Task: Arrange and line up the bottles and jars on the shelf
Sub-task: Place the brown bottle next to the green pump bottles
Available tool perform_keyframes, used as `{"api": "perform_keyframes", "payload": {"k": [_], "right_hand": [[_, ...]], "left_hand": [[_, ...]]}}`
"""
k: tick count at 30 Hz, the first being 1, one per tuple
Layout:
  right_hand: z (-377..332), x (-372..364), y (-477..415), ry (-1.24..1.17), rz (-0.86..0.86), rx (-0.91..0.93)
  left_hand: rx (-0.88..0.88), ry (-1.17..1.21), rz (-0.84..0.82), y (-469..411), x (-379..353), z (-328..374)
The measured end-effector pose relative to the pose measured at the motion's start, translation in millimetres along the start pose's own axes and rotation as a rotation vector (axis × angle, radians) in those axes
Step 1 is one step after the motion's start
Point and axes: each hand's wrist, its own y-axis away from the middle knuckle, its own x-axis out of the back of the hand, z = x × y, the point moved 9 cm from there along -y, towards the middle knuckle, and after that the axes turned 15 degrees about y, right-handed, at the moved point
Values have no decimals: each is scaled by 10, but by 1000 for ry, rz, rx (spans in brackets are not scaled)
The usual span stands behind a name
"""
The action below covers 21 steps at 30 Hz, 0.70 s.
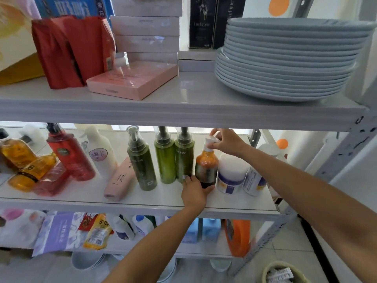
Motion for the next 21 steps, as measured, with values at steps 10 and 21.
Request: {"api": "perform_keyframes", "payload": {"k": [10,21], "right_hand": [[-242,73,97,405,78,-6],[-513,62,117,786,83,65]], "left_hand": [[31,-68,23,83,86,-110],[50,401,-86,66,83,-41]]}}
